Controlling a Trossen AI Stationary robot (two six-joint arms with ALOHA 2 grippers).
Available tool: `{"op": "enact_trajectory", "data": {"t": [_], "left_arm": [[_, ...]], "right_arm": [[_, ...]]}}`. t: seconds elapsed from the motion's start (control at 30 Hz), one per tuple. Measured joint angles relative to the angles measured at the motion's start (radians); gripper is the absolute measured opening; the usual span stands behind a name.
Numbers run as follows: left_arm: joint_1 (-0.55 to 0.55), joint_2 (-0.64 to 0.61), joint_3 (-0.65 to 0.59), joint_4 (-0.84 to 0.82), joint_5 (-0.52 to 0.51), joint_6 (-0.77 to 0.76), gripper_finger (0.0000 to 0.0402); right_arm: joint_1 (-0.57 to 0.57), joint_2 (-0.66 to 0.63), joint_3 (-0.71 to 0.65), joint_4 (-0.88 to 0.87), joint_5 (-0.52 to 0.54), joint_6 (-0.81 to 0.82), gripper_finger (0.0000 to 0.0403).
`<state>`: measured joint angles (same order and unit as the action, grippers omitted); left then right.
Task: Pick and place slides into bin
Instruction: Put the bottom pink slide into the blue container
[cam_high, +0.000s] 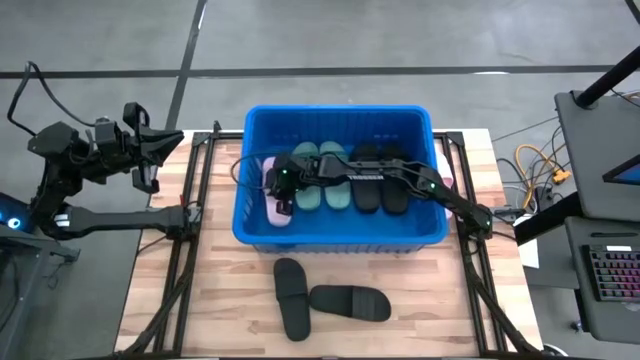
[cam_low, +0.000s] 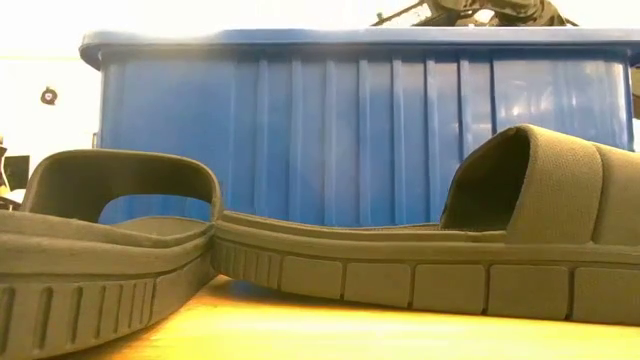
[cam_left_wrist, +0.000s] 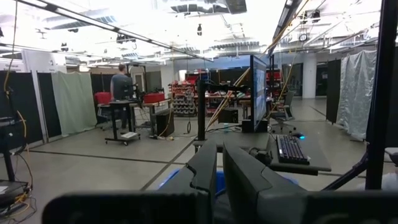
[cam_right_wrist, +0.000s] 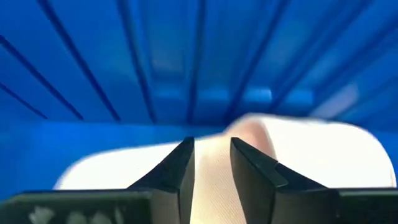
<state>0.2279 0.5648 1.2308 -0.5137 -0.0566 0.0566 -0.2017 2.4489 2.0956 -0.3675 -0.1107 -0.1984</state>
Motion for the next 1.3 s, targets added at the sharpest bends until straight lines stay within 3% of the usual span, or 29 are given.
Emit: {"op": "enact_trajectory", "data": {"t": [0.23, 0.4, 0.6, 0.7, 0.8, 1.13, 1.3], "left_arm": [[0.000, 0.000, 0.000, 0.001, 0.000, -0.001, 0.0015], [0.000, 0.000, 0.000, 0.001, 0.000, -0.002, 0.0015], [0.000, 0.000, 0.000, 0.000, 0.000, -0.052, 0.0015], [0.000, -0.002, 0.000, -0.002, 0.000, -0.052, 0.0015], [0.000, -0.006, 0.000, -0.003, 0.000, -0.052, 0.0015], [0.000, -0.005, 0.000, -0.004, 0.000, -0.051, 0.0015], [0.000, -0.005, 0.000, -0.004, 0.000, -0.052, 0.0015]], "right_arm": [[-0.007, 0.023, 0.000, 0.008, -0.015, -0.003, 0.0018], [-0.015, 0.023, -0.011, 0.021, 0.110, 0.123, 0.0009], [-0.045, 0.022, -0.041, 0.110, 0.141, 0.318, 0.0008], [-0.050, 0.021, -0.042, 0.168, 0.273, 0.409, 0.0008], [-0.049, 0.022, -0.043, 0.245, 0.366, 0.355, 0.0008], [-0.035, 0.022, -0.043, 0.198, 0.386, 0.320, 0.0008], [0.001, 0.022, -0.045, 0.267, 0.512, 0.102, 0.0008]]}}
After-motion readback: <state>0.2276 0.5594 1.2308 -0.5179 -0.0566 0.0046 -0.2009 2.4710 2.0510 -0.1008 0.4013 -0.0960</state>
